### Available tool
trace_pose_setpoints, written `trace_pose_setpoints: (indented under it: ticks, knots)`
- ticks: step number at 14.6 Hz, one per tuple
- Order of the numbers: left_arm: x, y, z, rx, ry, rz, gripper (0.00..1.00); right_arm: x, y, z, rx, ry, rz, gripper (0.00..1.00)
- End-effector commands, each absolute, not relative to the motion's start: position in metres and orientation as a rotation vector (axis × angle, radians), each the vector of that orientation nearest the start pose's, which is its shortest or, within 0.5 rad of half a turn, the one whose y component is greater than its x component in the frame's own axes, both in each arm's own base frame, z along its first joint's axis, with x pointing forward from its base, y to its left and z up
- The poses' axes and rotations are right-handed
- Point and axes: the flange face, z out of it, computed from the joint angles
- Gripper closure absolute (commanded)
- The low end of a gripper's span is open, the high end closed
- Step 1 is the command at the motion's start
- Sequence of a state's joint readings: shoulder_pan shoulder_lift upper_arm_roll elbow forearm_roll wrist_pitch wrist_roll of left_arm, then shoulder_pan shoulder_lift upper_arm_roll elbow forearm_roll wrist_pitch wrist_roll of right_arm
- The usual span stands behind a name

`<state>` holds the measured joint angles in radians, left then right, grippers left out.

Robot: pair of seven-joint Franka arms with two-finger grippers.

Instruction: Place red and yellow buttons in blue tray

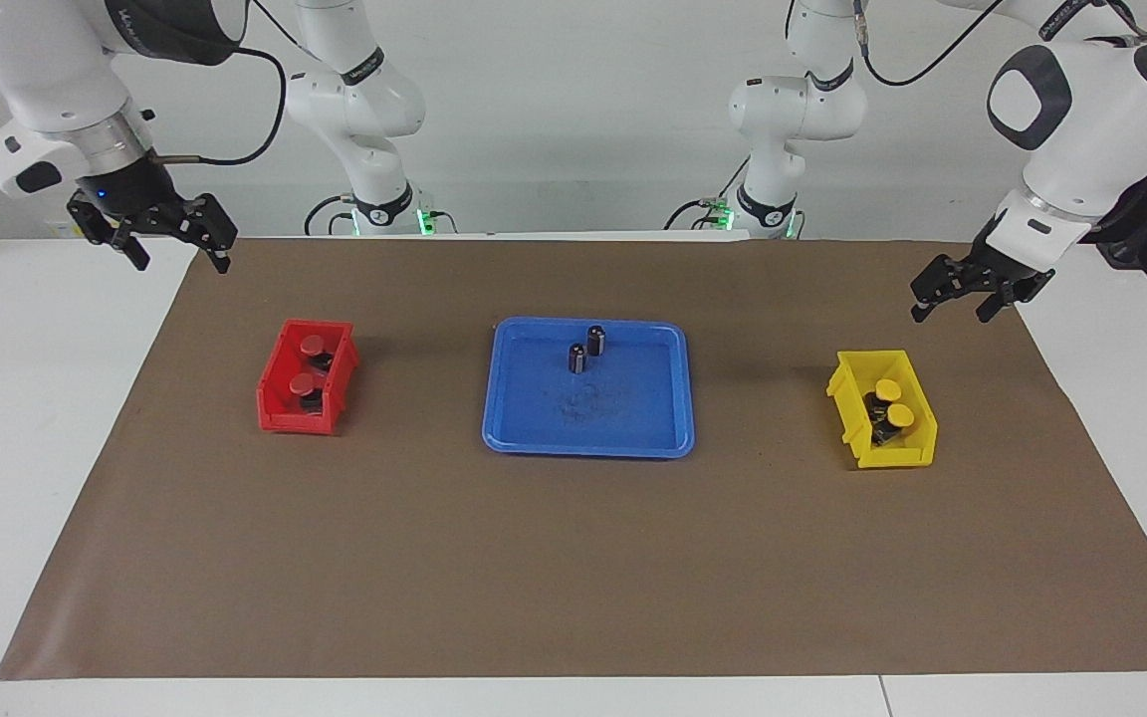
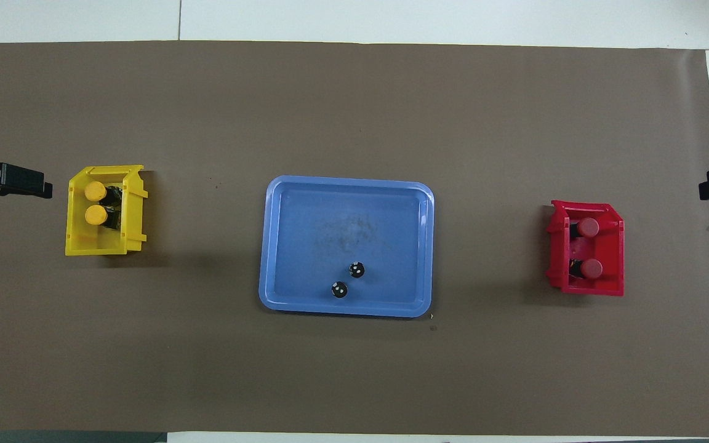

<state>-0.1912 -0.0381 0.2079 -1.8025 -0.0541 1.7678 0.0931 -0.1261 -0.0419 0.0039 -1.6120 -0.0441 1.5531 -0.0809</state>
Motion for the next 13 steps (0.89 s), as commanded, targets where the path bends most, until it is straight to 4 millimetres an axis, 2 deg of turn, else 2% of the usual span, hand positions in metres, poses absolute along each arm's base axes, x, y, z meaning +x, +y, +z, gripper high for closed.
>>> trace_pose_setpoints:
  ticks: [1, 10, 13]
  knots:
    - [0.5467, 0.0078, 0.5538, -3.195, 0.084, -0.029, 0.00, 0.5333, -0.0719, 0.6260, -3.168, 0.090, 0.014, 0.00]
    - [0.5467, 0.0078, 0.5538, -3.195, 0.084, -0.029, 0.00, 0.5299, -0.0759, 0.6243, -3.166, 0.102, 0.048, 0.00]
    - [0.5470, 0.0078, 0.5530, -3.195, 0.084, -0.027, 0.00, 0.5311, -0.0682, 0.6224, -3.164, 0.071, 0.050, 0.00]
